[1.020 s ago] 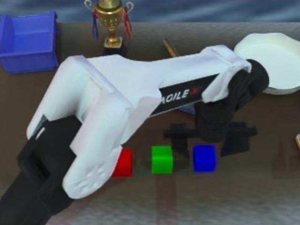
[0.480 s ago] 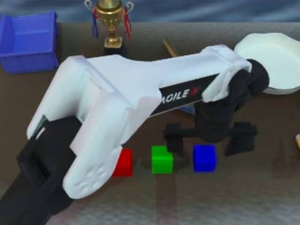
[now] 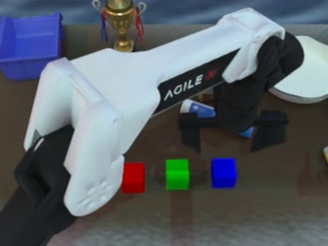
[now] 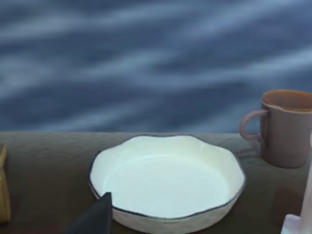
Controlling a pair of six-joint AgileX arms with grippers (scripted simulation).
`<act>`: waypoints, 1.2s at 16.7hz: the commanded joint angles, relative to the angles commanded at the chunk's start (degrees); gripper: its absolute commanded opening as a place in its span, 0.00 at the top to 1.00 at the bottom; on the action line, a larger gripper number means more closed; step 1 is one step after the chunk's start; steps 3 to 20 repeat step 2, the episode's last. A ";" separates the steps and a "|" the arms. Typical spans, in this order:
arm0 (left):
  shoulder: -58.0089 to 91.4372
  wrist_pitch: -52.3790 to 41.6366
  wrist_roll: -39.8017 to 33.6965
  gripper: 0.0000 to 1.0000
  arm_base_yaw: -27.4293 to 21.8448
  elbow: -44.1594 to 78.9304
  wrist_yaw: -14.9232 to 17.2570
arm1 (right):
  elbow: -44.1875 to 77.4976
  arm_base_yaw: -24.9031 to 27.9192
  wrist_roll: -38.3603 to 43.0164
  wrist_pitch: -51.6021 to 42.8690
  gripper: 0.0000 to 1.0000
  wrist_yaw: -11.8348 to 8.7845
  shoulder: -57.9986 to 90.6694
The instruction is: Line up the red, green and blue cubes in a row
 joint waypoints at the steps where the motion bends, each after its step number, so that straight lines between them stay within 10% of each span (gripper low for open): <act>1: -0.14 -0.77 -0.03 0.00 0.10 0.76 -0.03 | 0.00 0.00 0.00 0.00 0.00 0.00 0.00; 20: -0.18 -0.95 -0.03 0.00 0.13 0.94 -0.04 | 0.00 0.00 0.00 0.00 0.00 0.00 0.00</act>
